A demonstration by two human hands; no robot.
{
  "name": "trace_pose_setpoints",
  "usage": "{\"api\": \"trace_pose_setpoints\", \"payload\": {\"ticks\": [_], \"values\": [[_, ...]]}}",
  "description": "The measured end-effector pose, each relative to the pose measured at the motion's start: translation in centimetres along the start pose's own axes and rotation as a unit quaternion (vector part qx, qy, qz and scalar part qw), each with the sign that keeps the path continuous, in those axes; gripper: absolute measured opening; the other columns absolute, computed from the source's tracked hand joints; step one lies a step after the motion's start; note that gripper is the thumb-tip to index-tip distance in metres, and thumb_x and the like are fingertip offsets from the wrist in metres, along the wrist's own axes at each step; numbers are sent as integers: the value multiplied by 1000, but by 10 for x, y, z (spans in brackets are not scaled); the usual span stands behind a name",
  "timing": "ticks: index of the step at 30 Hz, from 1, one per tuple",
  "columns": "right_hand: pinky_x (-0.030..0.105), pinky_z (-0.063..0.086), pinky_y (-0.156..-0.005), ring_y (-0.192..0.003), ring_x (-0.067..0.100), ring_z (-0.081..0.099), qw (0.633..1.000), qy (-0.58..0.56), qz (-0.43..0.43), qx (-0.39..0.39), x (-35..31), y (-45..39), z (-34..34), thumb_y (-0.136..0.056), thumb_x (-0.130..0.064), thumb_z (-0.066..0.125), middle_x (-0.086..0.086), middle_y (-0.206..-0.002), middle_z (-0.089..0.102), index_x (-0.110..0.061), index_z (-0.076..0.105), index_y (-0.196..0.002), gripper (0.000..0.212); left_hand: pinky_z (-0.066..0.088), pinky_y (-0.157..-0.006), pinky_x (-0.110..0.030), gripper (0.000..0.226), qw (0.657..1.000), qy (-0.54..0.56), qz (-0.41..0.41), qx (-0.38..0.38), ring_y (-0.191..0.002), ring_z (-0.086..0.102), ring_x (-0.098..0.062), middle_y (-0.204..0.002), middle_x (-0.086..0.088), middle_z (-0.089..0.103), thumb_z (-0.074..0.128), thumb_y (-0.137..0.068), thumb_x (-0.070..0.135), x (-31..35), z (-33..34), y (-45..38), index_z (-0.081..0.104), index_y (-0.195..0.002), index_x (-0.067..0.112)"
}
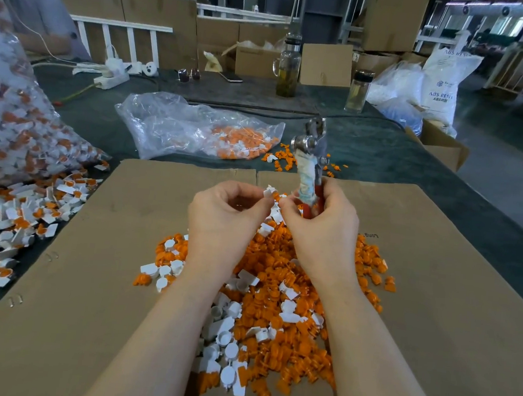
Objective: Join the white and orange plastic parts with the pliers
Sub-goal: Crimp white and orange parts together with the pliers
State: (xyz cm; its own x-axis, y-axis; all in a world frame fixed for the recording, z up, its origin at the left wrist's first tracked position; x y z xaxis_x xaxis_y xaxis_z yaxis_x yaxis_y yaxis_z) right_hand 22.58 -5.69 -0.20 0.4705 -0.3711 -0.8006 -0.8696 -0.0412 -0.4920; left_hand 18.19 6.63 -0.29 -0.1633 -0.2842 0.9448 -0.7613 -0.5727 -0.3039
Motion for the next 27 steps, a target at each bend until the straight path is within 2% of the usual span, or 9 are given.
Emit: {"api": "trace_pose_setpoints", "payload": {"ticks": [4,7,11,13,17,20,24,27], "values": [[11,42,-60,-73,0,59,1000,15,11,-6,2,-1,0,-83,-26,71,-16,-83,62,-27,59,-99,20,47,-63,-4,22,994,-78,71,-11,-70,64,9,-66,26,68,80,-80,21,1,0,2,69,-74,40],[20,45,-63,-74,5,59,999,25,19,-4,3,-2,0,-82,-25,70,-14,-82,63,-26,60,-95,17,49,-67,-6,14,987,-118,108,-31,-73,64,9,-71,27,66,78,-82,20,0,1,3,75,-81,34],[20,45,-62,-73,4,59,999,17,26,-9,4,-3,-1,-82,-24,70,-14,-80,62,-25,60,-94,16,47,-67,-4,10,985,-127,115,-37,-74,64,9,-71,27,65,78,-82,20,-1,3,4,77,-83,29],[18,46,-64,-75,3,61,999,-5,32,-12,4,-3,-2,-83,-25,72,-13,-81,63,-24,61,-96,17,49,-65,-6,10,992,-91,85,-24,-71,66,6,-69,20,69,79,-81,19,-2,5,4,76,-80,28],[14,51,-66,-77,0,64,996,-74,38,-29,1,-3,-2,-84,-19,74,-11,-84,67,-20,65,-101,19,56,-63,-17,10,994,97,-44,-19,-70,74,-12,-71,-1,75,81,-80,9,-1,5,3,74,-80,17],[16,52,-67,-77,1,64,995,-88,29,-30,0,-2,0,-84,-18,74,-10,-86,67,-17,65,-104,22,55,-62,-18,8,985,157,-61,-27,-71,75,-18,-73,-7,75,78,-81,4,0,4,3,74,-83,10],[12,47,-63,-73,-3,61,996,-89,22,-24,-1,-2,-1,-84,-20,74,-14,-80,63,-16,65,-103,21,55,-62,-18,9,982,177,-64,-34,-71,75,-19,-73,-8,75,78,-81,3,1,5,3,73,-81,11],[18,52,-68,-78,1,64,997,-73,14,-24,-3,-2,-2,-84,-19,74,-12,-86,66,-18,64,-103,21,55,-62,-19,9,981,178,-65,-35,-70,75,-20,-73,-10,75,78,-81,3,0,5,2,73,-81,9]]}}
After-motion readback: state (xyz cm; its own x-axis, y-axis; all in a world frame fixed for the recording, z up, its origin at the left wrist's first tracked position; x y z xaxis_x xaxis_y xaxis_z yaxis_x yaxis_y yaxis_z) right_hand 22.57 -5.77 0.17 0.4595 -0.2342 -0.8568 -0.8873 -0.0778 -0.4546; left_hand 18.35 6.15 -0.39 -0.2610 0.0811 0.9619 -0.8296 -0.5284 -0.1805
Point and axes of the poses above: each hand's wrist, its own y-axis away from the middle knuckle, its own z-axis out of the palm, x = y × z, the point moved 1 cm from there along -y, towards the middle knuckle
